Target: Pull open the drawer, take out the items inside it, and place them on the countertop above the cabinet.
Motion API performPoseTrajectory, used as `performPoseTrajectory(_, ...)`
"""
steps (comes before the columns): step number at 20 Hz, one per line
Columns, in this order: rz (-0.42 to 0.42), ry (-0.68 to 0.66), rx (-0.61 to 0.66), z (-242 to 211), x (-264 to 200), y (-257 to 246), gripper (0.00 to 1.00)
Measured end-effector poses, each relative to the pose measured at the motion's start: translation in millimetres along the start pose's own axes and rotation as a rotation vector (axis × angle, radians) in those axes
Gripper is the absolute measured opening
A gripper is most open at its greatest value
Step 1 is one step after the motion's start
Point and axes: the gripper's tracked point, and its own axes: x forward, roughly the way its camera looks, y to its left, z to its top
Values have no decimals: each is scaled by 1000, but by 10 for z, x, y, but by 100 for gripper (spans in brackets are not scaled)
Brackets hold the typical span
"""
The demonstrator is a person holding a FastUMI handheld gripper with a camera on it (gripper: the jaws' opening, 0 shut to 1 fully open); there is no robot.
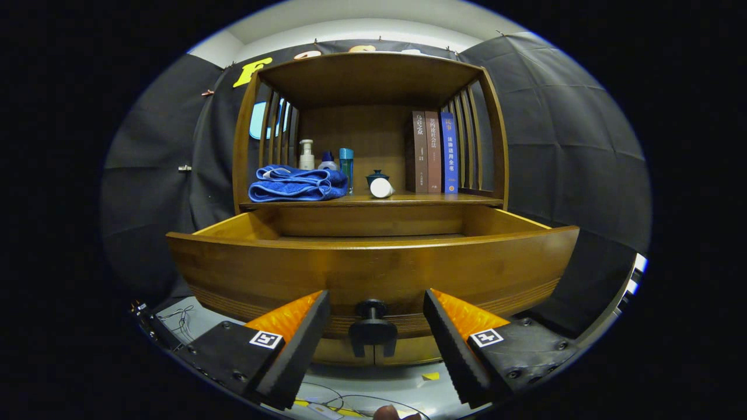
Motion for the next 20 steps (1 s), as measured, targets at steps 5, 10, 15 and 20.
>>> performPoseTrajectory(5, 5, -12, 0, -12, 27, 52, 100)
performPoseTrajectory(10, 17, 10, 45, 61, 216, 62, 99)
performPoseTrajectory(15, 22, -9, 16, 170, 545, 61, 99)
performPoseTrajectory(20, 17, 4, 12, 251, 951, 91, 100)
